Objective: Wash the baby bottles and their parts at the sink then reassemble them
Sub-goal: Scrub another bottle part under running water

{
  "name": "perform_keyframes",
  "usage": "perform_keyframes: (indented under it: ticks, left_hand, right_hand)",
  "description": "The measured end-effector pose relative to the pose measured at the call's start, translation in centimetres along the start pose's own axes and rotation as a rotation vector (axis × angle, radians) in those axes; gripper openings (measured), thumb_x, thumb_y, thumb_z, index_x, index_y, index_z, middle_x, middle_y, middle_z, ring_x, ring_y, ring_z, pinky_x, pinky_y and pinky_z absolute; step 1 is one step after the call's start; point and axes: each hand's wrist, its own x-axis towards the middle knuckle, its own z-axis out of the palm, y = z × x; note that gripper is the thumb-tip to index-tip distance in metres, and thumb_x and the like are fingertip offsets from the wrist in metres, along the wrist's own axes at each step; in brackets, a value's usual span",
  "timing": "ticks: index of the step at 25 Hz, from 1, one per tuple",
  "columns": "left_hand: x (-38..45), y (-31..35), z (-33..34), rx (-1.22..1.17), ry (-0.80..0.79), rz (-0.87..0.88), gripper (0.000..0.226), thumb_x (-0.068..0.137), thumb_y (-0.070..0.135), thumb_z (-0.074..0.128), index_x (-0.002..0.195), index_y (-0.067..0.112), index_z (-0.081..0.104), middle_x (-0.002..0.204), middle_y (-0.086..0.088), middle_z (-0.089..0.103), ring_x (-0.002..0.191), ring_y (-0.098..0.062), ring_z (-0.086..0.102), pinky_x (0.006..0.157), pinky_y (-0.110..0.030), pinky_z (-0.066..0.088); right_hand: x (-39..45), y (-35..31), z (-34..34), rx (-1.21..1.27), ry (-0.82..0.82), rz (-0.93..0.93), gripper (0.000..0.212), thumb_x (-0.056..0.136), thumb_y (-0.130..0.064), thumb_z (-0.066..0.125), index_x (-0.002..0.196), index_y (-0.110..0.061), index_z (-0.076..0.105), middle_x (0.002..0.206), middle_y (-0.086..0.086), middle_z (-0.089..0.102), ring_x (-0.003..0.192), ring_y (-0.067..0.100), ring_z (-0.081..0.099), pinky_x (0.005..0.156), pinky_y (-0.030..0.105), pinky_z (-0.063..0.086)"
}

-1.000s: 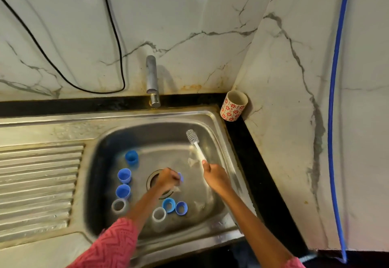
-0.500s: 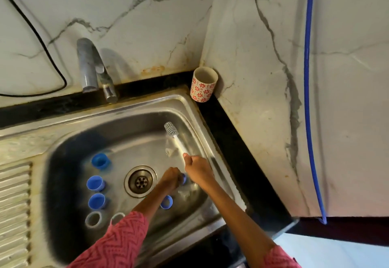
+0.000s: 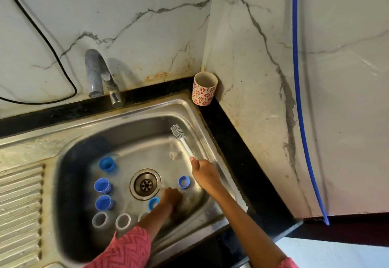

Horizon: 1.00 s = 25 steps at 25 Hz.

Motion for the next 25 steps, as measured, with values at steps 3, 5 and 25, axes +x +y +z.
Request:
perform_keyframes:
  ticks: [3, 5, 25]
  left_hand:
    - [-1.1, 0.2, -0.3, -0.094, 0.058, 0.048, 0.034, 0.091, 0.013, 0.054, 0.124, 0.006, 0.054, 0.131, -0.016, 0.051, 0.124, -0.033, 0.046, 0.104, -0.039, 0.034]
    - [-2.5, -0.9, -1.1, -0.445, 0.106, 0.007, 0.033, 0.084, 0.021, 0.061, 0.116, 0.012, 0.060, 0.122, -0.011, 0.058, 0.117, -0.027, 0.053, 0.096, -0.031, 0.039]
    - [-2.8, -25.8, -14.5, -1.604, 0.897, -0.759, 0.065, 0.084, 0.054, 0.057, 0.117, -0.001, 0.057, 0.103, -0.018, 0.062, 0.090, -0.031, 0.061, 0.068, -0.032, 0.046]
  right_hand:
    - [-0.3, 0.3, -0.8, -0.028, 0.019, -0.033, 0.053, 0.102, -0.044, 0.024, 0.092, -0.007, 0.061, 0.089, 0.014, 0.063, 0.078, 0.022, 0.054, 0.067, 0.026, 0.037]
    - [-0.2, 0.3, -1.3, -0.050, 0.046, -0.054, 0.057, 0.102, -0.045, 0.024, 0.098, -0.005, 0.064, 0.086, 0.012, 0.061, 0.081, 0.023, 0.056, 0.068, 0.027, 0.037]
    - [2.7, -3.1, 1.3, 0.056, -0.027, -0.060, 0.049, 0.102, -0.039, 0.029, 0.057, -0.022, 0.037, 0.056, -0.006, 0.041, 0.051, 0.004, 0.041, 0.048, 0.015, 0.030]
